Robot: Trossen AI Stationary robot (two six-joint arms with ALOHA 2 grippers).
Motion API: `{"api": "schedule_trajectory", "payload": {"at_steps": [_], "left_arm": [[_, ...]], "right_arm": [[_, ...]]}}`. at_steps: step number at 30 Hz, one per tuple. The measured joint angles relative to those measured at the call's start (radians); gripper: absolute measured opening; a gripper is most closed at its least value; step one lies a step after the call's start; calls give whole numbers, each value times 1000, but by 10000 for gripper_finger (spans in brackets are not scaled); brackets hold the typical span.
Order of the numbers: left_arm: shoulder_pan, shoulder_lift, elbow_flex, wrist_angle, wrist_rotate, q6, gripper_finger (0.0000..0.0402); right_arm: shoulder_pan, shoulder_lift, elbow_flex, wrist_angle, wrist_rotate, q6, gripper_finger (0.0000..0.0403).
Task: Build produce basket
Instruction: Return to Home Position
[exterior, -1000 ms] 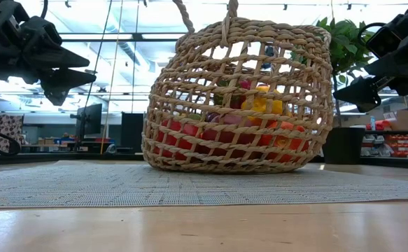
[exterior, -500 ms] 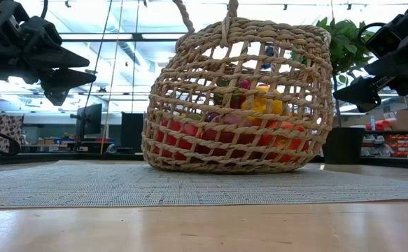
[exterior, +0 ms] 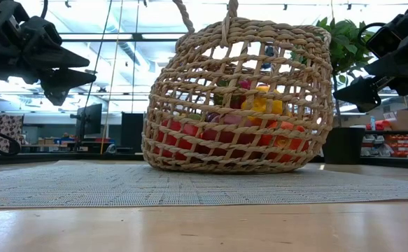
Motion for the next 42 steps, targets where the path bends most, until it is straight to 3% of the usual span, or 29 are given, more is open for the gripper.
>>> {"api": "schedule_trajectory", "payload": {"at_steps": [42], "left_arm": [[0,0,0,0,0,0,183]], "right_arm": [[0,0,0,0,0,0,348]]}}
